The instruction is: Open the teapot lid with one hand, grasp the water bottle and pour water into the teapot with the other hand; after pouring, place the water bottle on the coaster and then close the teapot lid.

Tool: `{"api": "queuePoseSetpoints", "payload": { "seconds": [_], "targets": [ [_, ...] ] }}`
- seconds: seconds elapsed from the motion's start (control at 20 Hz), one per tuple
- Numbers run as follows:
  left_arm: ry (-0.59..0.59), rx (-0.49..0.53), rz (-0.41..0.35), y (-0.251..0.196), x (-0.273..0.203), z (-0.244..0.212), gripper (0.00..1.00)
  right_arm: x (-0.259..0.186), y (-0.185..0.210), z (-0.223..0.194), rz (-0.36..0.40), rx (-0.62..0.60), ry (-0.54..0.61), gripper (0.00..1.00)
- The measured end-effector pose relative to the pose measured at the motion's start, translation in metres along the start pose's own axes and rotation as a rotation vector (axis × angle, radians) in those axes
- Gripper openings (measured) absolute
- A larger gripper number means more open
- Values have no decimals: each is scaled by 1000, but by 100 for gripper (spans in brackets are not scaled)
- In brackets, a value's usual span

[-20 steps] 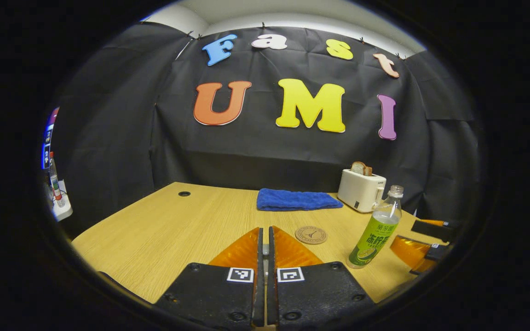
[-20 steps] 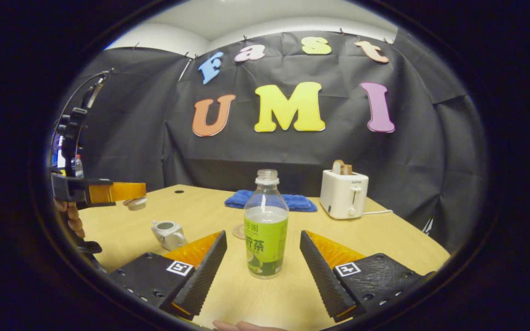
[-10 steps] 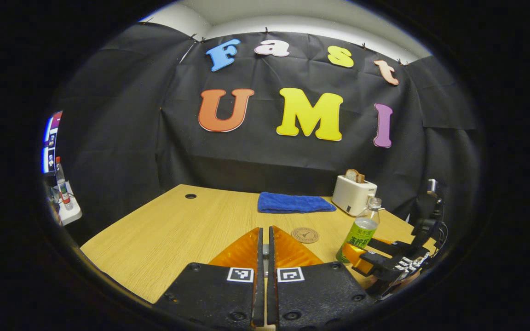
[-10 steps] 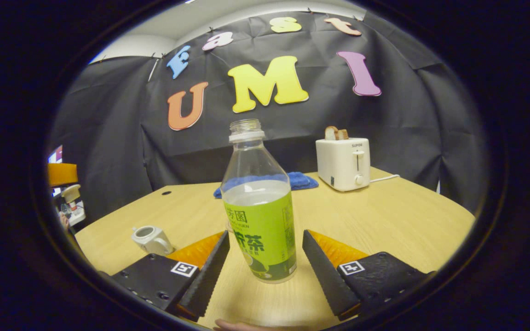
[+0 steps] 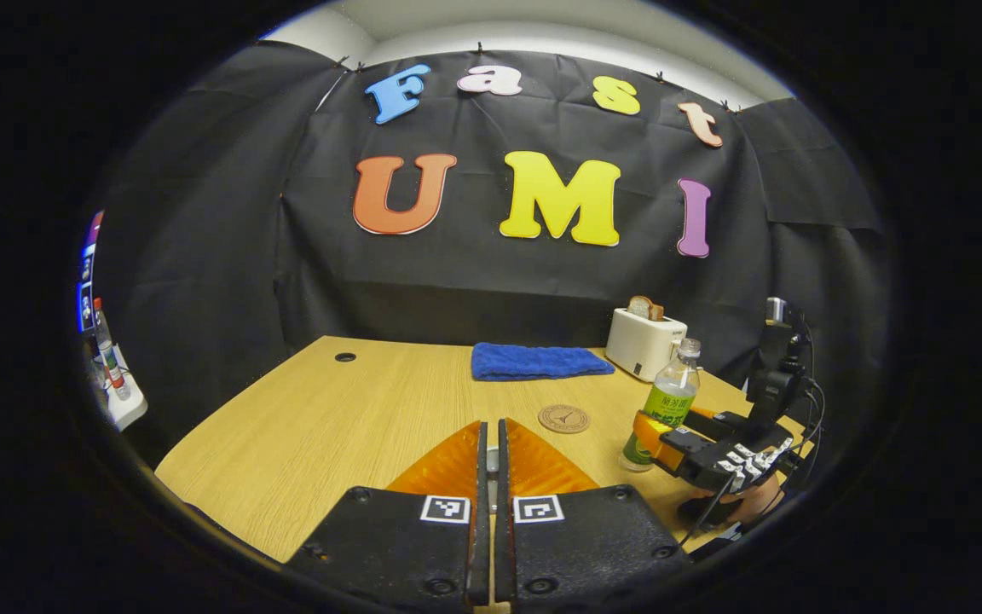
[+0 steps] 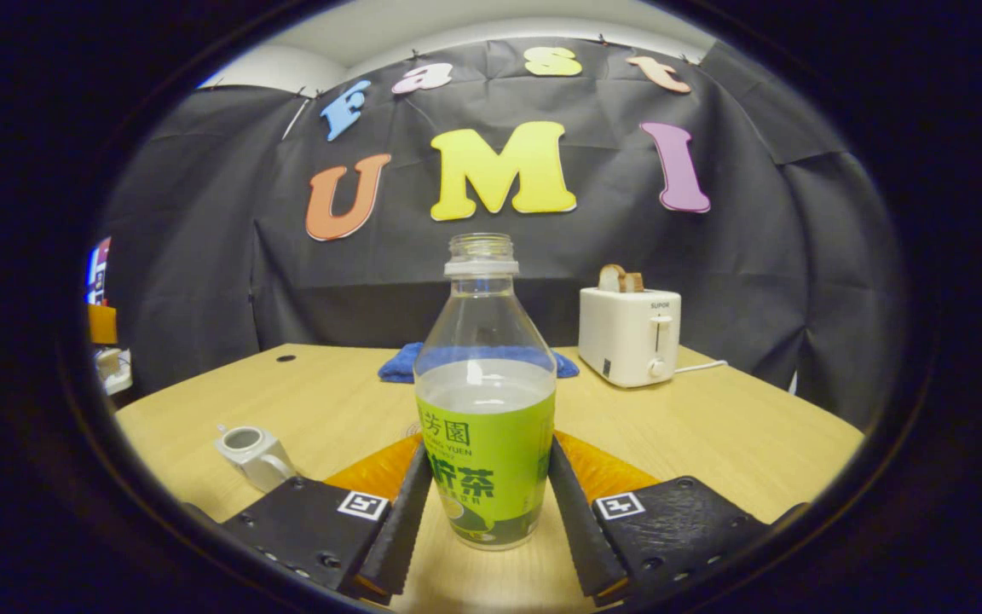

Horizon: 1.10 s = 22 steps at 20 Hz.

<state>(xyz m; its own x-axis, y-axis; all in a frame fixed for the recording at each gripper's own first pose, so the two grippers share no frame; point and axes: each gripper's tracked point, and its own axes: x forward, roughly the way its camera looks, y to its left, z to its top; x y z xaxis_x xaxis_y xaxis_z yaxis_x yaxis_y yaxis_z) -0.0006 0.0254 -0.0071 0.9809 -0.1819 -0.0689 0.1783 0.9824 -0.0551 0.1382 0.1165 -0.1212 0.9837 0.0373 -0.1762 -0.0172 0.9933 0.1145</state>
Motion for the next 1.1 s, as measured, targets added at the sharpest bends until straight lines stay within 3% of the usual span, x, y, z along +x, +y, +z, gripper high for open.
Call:
{"api": "queuePoseSetpoints", "payload": {
  "seconds": [0.3, 0.5, 0.85, 1.1],
  "targets": [
    [-24, -17, 15, 27, -9, 8, 5, -8, 11, 27, -61, -232, 2, 73],
    [-10, -18, 19, 38, -12, 5, 5, -5, 24, 24, -79, -372, 66, 73],
    [-19, -1, 22, 53, -19, 8, 5, -4, 49, 8, -83, -814, 125, 73],
    [-15, -16, 26, 60, -18, 6, 5, 2, 54, -2, -128, -1011, 158, 73]
  ]
}}
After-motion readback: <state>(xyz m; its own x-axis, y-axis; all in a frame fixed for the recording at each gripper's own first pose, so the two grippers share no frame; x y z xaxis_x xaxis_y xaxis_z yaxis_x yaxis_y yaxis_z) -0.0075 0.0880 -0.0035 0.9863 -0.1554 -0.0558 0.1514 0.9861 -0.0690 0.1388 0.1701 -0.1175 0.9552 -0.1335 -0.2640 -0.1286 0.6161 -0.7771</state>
